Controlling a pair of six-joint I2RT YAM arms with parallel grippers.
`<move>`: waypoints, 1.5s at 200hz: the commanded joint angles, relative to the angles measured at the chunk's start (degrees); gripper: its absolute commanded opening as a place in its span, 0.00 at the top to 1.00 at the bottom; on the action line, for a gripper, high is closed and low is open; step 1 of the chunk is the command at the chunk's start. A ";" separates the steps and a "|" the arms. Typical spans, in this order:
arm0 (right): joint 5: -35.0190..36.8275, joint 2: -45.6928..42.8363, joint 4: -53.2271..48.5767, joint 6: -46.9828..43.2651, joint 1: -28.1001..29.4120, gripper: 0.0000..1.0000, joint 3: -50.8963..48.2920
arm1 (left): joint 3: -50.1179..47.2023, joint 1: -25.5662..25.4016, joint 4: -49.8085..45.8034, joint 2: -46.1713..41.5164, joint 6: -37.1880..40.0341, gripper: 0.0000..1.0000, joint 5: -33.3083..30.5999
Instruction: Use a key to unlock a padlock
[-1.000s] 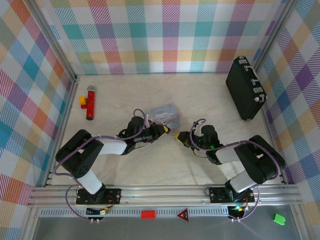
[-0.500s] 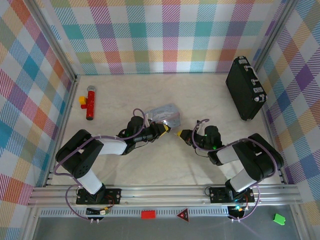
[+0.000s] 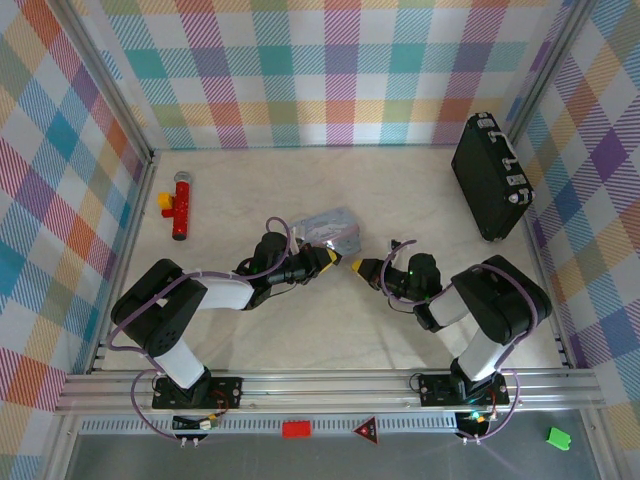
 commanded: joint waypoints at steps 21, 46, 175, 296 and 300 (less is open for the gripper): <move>-0.73 1.84 5.59 -0.29 -0.40 1.00 -0.17 | 0.92 0.17 4.49 -2.14 -1.70 1.00 1.85; -0.42 2.53 6.29 -0.20 -0.32 1.00 -0.08 | 0.75 0.10 5.01 -2.02 -1.92 1.00 1.83; 0.27 2.36 7.89 -0.32 -0.40 1.00 -0.08 | 0.44 0.10 5.38 -1.91 -2.22 1.00 1.50; 1.73 -0.24 5.70 -0.49 -0.40 1.00 -0.23 | 0.04 0.10 5.71 -1.80 -2.36 1.00 1.50; 1.77 -0.25 5.58 -0.46 -0.35 1.00 -0.22 | 0.04 0.11 5.88 -1.85 -2.51 1.00 1.57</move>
